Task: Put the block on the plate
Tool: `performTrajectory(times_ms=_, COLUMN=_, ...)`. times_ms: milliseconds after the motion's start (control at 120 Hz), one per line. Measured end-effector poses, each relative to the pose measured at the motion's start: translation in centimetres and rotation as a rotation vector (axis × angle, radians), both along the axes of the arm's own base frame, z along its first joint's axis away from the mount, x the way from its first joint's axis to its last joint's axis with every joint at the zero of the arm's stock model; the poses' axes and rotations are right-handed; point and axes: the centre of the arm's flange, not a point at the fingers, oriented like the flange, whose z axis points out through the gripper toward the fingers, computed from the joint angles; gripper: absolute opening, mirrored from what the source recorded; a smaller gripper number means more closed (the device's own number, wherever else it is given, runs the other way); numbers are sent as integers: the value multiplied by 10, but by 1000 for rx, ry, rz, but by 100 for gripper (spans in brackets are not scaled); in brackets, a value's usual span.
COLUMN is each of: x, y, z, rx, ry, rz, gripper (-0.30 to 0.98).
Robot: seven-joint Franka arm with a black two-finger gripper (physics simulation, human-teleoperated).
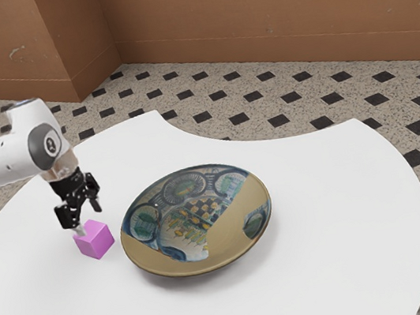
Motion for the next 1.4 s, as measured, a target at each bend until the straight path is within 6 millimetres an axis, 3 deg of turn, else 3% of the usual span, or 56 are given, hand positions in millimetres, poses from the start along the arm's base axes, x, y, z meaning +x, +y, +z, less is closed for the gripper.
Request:
performTrajectory(times_ms=358, x=6, y=-15, z=-10, rx=-1, ry=4, rz=6, gripper=69)
performTrajectory(times_ms=575, x=-12, y=-21, z=-1, rx=-26, ry=14, rz=16, gripper=69)
performTrajectory(times_ms=1242, x=-8, y=-14, z=-44, rx=11, ry=33, rz=39, gripper=69)
performTrajectory(times_ms=1400, x=-8, y=-11, z=-50, rx=18, ry=36, rz=43, gripper=63)
